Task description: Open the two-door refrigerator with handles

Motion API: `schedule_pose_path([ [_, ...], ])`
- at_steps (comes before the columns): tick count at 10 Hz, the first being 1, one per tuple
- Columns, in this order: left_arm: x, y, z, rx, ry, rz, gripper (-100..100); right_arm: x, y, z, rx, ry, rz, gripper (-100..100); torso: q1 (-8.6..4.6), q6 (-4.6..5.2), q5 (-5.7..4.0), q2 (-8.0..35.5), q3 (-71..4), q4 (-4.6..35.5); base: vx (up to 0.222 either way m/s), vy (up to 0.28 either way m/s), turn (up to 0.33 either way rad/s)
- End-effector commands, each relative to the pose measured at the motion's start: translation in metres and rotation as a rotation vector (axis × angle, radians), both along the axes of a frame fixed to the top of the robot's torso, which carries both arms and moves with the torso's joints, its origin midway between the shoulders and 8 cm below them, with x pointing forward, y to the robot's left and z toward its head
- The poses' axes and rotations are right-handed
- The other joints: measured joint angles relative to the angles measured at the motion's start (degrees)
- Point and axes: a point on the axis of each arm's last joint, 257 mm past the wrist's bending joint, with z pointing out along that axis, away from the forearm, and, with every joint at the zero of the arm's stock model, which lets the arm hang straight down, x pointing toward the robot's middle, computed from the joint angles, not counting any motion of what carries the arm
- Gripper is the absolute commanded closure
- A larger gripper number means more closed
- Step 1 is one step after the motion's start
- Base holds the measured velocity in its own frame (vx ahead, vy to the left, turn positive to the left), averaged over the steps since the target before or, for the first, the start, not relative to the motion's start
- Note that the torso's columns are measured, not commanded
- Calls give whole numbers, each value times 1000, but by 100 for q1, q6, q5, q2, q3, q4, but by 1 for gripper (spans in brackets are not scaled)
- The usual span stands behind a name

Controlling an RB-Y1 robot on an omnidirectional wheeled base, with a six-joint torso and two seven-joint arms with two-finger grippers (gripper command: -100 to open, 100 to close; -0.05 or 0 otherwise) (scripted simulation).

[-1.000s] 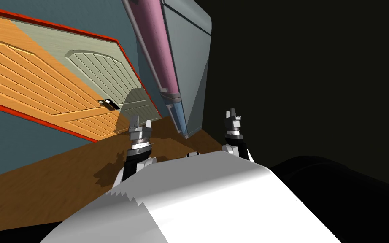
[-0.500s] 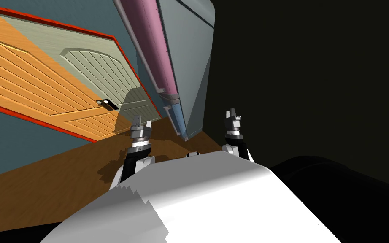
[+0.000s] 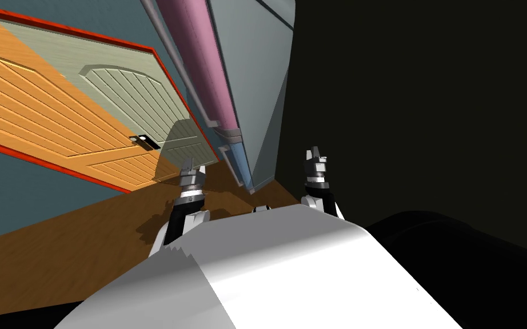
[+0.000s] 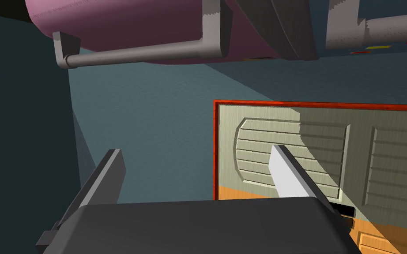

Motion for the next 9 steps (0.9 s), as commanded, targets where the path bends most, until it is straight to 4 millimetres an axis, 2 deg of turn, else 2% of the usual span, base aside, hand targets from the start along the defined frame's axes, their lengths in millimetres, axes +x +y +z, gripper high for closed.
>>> schedule_pose_path([
  [1, 8, 8, -10, -11, 41, 21, -100, 0, 0, 0, 0, 0, 0, 0, -1, 0, 0, 2, 1, 1, 121, -71, 32],
  [9, 31, 36, -44, -25, 189, 82, -100, 0, 0, 0, 0, 0, 0, 0, -8, 0, -2, -7, -4, -2, 154, -71, 48],
])
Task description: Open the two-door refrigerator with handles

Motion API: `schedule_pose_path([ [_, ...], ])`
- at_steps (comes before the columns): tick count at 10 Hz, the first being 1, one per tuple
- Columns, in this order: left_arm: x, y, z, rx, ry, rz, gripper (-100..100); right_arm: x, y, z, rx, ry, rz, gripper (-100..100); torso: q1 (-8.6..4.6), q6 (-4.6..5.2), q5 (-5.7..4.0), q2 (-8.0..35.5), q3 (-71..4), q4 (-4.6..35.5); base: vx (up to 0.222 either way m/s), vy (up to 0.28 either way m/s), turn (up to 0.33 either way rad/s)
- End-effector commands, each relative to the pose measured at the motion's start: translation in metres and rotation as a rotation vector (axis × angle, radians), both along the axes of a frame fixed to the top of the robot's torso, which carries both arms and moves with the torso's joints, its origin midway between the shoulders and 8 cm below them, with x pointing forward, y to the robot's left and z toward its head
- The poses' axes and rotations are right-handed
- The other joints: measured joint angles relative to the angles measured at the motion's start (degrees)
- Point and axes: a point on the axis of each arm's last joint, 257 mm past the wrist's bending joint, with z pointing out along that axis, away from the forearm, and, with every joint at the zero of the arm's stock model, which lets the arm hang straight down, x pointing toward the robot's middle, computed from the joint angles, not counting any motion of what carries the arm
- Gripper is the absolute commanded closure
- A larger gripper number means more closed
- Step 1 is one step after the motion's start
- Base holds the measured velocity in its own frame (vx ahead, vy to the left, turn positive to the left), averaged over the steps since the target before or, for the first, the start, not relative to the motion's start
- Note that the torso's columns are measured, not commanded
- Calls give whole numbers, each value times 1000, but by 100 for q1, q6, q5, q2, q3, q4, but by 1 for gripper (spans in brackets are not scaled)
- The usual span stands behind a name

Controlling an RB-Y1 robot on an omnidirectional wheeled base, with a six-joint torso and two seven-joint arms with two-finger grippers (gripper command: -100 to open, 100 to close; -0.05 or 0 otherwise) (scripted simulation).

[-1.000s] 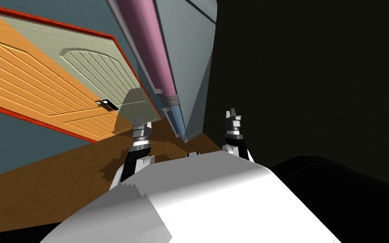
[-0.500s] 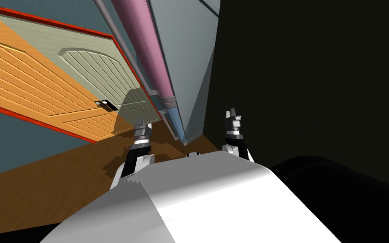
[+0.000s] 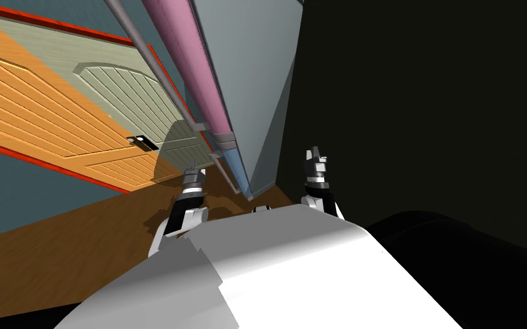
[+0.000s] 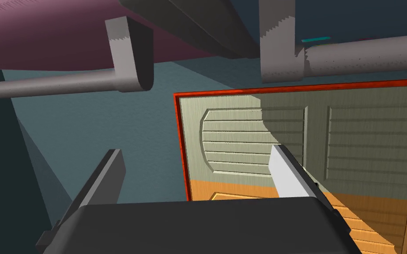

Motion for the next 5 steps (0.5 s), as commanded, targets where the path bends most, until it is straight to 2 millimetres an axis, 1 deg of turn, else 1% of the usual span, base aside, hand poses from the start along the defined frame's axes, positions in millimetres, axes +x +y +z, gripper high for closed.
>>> schedule_pose_path([
  [1, 5, 8, -11, -5, 45, 17, -100, 0, 0, 0, 0, 0, 0, 0, 4, 0, 2, 7, 4, 2, 121, -82, 44],
  [3, 9, 15, -20, -13, 80, 33, -100, 0, 0, 0, 0, 0, 0, 0, 7, -1, 2, 14, 9, 4, 115, -73, 42],
  [5, 14, 22, -31, -27, 117, 50, -100, 0, 0, 0, 0, 0, 0, 0, 8, -1, 3, -1, 0, 0, 147, -73, 51],
])
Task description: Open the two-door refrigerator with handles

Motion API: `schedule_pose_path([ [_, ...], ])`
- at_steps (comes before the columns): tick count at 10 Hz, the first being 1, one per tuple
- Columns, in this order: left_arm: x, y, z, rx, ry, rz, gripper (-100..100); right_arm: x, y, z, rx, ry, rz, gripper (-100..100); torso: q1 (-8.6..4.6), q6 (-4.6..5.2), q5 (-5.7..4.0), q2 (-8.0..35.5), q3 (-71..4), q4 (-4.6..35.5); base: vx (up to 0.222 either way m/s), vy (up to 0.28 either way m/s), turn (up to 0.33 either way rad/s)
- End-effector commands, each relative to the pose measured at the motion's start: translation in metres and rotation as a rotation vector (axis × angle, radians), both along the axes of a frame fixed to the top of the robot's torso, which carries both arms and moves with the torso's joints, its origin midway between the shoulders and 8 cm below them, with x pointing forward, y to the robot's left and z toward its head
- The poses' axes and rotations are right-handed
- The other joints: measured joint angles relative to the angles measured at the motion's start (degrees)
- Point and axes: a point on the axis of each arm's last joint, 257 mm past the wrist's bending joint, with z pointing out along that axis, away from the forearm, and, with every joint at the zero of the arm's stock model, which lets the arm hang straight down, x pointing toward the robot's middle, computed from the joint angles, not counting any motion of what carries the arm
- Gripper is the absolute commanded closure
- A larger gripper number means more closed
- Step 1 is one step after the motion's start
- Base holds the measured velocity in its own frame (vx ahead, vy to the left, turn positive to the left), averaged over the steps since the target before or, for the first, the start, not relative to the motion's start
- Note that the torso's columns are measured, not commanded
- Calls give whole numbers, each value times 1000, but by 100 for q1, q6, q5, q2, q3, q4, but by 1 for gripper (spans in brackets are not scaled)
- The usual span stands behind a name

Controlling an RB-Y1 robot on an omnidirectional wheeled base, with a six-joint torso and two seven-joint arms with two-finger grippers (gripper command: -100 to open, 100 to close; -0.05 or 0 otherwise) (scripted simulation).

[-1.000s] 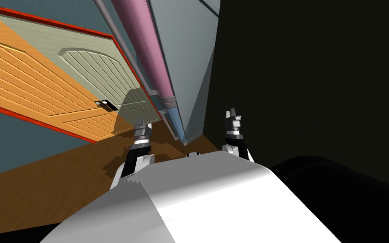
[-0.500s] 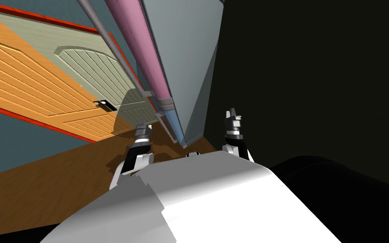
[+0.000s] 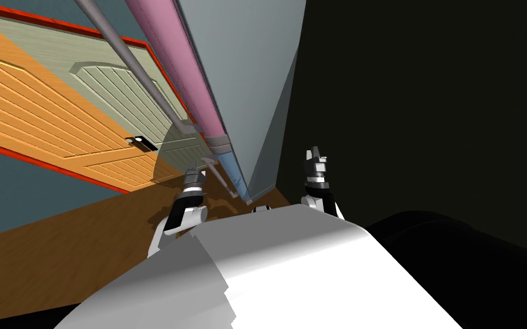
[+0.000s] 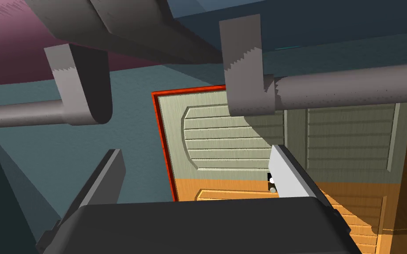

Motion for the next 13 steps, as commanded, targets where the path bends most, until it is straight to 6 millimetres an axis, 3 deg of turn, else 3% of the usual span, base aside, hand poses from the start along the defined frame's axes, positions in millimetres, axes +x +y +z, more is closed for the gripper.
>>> schedule_pose_path([
  [1, 5, 10, -15, -22, 52, 24, -100, 0, 0, 0, 0, 0, 0, 0, -5, 1, -1, -5, -3, -2, 178, -86, 43],
  [7, 13, 25, -52, -124, 153, 82, -100, 0, 0, 0, 0, 0, 0, 0, -2, 1, 0, 10, 6, 2, 133, -73, 43],
  [11, 10, 27, -46, -122, 145, 85, -100, 0, 0, 0, 0, 0, 0, 0, 13, 5, 5, -13, -8, -5, 62, -16, 9],
  [12, 10, 27, -46, -122, 146, 86, 100, 0, 0, 0, 0, 0, 0, 0, 4, 1, 2, 0, -2, -2, 11, 5, 7],
  [13, 17, 20, -40, -119, 134, 56, 100, 0, 0, 0, 0, 0, 0, 0, 5, 3, 15, 3, 6, -16, -51, 192, -71],
])
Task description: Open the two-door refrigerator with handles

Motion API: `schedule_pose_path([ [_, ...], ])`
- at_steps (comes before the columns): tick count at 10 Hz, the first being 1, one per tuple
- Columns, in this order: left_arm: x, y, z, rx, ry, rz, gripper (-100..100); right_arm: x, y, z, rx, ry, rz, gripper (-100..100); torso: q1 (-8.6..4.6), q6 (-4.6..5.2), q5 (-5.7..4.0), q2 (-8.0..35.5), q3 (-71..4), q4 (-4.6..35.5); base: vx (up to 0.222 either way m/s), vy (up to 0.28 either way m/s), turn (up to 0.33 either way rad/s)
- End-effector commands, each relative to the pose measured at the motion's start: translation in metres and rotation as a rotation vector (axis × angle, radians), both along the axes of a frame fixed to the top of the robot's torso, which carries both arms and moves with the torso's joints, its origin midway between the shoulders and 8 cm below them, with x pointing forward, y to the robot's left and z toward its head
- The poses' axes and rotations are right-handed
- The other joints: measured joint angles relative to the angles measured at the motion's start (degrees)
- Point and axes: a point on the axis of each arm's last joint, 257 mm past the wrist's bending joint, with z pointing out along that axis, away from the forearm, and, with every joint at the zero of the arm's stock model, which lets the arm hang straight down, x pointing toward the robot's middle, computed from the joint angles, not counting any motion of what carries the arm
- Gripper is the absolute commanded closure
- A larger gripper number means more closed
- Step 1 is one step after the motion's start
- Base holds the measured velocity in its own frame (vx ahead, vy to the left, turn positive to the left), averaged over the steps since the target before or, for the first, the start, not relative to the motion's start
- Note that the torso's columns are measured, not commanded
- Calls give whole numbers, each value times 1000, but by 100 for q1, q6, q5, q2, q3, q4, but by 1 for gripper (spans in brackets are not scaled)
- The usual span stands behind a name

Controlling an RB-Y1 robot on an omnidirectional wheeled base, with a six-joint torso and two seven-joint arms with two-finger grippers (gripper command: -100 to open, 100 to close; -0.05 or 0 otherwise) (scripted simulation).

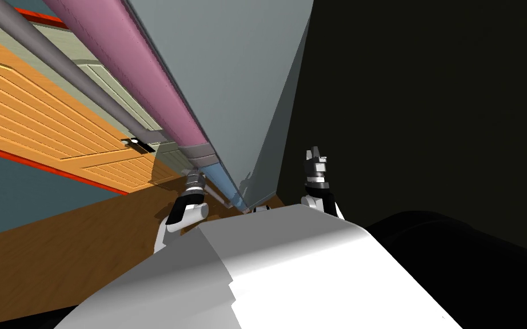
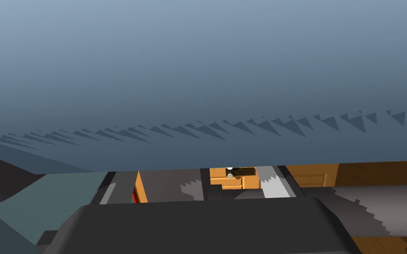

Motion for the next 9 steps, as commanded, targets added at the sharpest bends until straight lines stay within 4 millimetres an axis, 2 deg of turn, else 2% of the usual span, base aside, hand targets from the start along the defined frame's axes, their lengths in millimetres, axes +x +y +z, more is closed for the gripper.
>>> schedule_pose_path([
  [1, 6, -7, 1, -2, -2, -28, 100, 0, 0, 0, 0, 0, 0, 0, 74, 6, 23, -11, -6, -10, -81, 256, -86],
  [6, 24, -29, 2, -5, -3, -109, 100, 0, 0, 0, 0, 0, 0, 0, -7, 28, -10, -91, -63, -17, -58, 277, -58],
  [9, 30, -36, 2, -5, -2, -135, 100, 0, 0, 0, -1, 0, 0, 0, 13, 42, -13, -103, -73, -13, -68, 266, -64],
])
